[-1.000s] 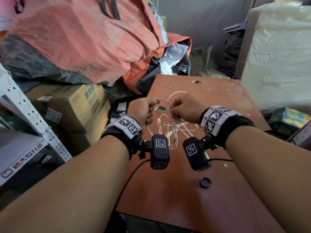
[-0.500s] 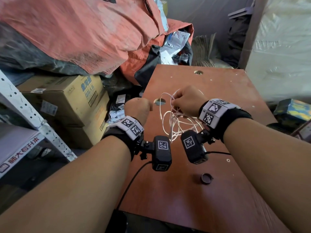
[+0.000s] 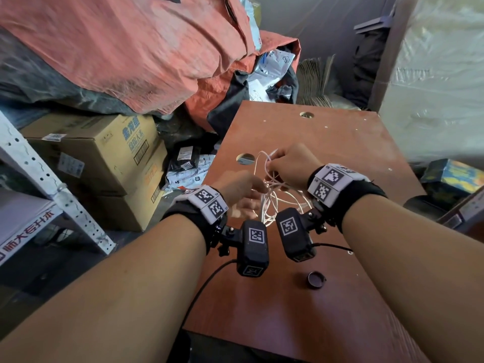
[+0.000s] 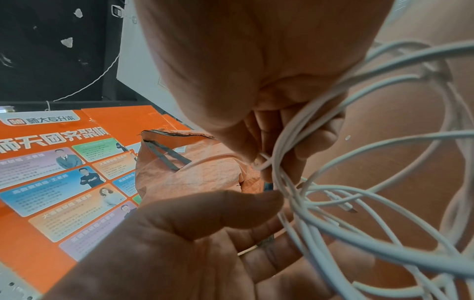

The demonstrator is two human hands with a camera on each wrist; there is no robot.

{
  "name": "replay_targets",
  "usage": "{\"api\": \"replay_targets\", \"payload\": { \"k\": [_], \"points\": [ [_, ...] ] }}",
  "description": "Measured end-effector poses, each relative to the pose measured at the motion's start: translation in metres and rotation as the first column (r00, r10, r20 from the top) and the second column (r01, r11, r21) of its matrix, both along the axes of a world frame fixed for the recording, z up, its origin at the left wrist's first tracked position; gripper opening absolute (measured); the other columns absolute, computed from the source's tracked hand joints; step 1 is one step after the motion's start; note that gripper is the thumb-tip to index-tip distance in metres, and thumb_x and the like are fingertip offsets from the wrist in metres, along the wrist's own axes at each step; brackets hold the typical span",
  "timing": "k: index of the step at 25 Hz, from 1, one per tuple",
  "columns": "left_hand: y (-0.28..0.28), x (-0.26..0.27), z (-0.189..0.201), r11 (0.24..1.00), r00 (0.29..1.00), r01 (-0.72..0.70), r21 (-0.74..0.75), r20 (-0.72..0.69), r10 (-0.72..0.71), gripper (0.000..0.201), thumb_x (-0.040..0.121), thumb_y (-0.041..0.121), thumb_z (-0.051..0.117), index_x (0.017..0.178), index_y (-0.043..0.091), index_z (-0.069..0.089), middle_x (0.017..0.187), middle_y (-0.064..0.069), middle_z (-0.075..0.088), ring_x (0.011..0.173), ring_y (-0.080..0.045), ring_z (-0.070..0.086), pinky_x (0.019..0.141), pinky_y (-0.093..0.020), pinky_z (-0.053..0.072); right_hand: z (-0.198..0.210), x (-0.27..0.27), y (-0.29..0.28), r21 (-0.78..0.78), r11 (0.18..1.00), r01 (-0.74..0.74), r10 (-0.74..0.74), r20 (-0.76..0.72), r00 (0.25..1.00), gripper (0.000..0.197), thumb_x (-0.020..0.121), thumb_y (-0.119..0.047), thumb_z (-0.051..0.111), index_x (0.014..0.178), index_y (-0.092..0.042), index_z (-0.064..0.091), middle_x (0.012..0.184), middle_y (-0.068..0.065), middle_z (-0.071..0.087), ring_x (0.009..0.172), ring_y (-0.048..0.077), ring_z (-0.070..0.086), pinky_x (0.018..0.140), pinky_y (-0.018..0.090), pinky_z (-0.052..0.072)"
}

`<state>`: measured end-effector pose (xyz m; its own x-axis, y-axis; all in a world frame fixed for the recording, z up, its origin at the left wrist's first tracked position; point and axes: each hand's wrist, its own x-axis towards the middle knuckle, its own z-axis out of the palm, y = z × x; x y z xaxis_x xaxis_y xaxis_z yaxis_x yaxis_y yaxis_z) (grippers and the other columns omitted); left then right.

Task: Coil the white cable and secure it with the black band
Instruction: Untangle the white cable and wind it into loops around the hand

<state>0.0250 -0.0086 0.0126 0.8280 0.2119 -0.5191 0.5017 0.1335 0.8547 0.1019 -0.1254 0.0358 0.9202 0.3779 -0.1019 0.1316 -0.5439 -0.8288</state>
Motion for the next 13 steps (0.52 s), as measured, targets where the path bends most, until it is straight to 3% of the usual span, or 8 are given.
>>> {"api": "replay_targets", "payload": {
  "k": [3, 6, 8, 10, 13],
  "points": [
    [-0.002, -0.001, -0.005, 0.999, 1.0, 0.005, 0.036, 0.016, -0.005, 0.017, 0.073, -0.011, 0.073, 0.08, 0.001, 0.064, 0.081, -0.015, 0.068, 0.072, -0.029, 0.064, 0.079, -0.047, 0.055, -0.004, -0.001, 0.0, -0.035, 0.999, -0.013, 0.014, 0.019, 1.0, 0.018, 0.08, -0.008, 0.06, 0.068, -0.002, 0.071, 0.075, 0.025, 0.073, 0.069, 0.041, 0.072, 0.062, 0.055, 0.061],
    [-0.003, -0.002, -0.008, 1.0, 0.999, -0.011, -0.01, 0.047, 0.012, 0.019, 0.073, -0.016, 0.072, 0.078, 0.001, 0.065, 0.075, -0.015, 0.07, 0.07, -0.027, 0.066, 0.085, -0.052, 0.056, -0.011, 0.002, -0.001, -0.066, 0.998, -0.021, 0.025, 0.05, 0.998, 0.02, 0.076, -0.013, 0.061, 0.076, 0.005, 0.07, 0.073, 0.024, 0.072, 0.064, 0.039, 0.071, 0.064, 0.058, 0.059],
    [-0.002, -0.003, -0.008, 0.998, 0.997, -0.027, -0.059, 0.07, 0.031, 0.018, 0.073, -0.014, 0.073, 0.082, 0.0, 0.067, 0.076, -0.013, 0.071, 0.069, -0.025, 0.067, 0.081, -0.047, 0.058, -0.013, 0.002, -0.002, -0.096, 0.995, -0.01, 0.018, 0.079, 0.997, 0.027, 0.074, -0.02, 0.064, 0.081, 0.005, 0.069, 0.07, 0.015, 0.068, 0.06, 0.028, 0.063, 0.067, 0.053, 0.058],
    [0.0, -0.003, -0.009, 0.997, 0.996, -0.042, -0.063, 0.078, 0.047, 0.018, 0.073, -0.012, 0.074, 0.085, 0.0, 0.068, 0.076, -0.013, 0.072, 0.067, -0.023, 0.069, 0.071, -0.04, 0.061, -0.011, 0.001, -0.004, -0.13, 0.992, -0.005, 0.021, 0.121, 0.992, 0.028, 0.075, -0.02, 0.068, 0.084, 0.006, 0.069, 0.072, 0.015, 0.065, 0.064, 0.022, 0.056, 0.064, 0.044, 0.054],
    [0.001, -0.006, -0.007, 0.997, 0.994, -0.057, -0.057, 0.088, 0.062, 0.015, 0.076, -0.011, 0.073, 0.084, 0.0, 0.067, 0.074, -0.011, 0.071, 0.063, -0.02, 0.067, 0.06, -0.032, 0.058, -0.004, -0.002, -0.009, -0.139, 0.99, 0.038, -0.013, 0.176, 0.984, 0.011, 0.072, -0.014, 0.075, 0.074, -0.006, 0.068, 0.078, 0.013, 0.071, 0.073, 0.024, 0.065, 0.07, 0.042, 0.057]
  ]
}}
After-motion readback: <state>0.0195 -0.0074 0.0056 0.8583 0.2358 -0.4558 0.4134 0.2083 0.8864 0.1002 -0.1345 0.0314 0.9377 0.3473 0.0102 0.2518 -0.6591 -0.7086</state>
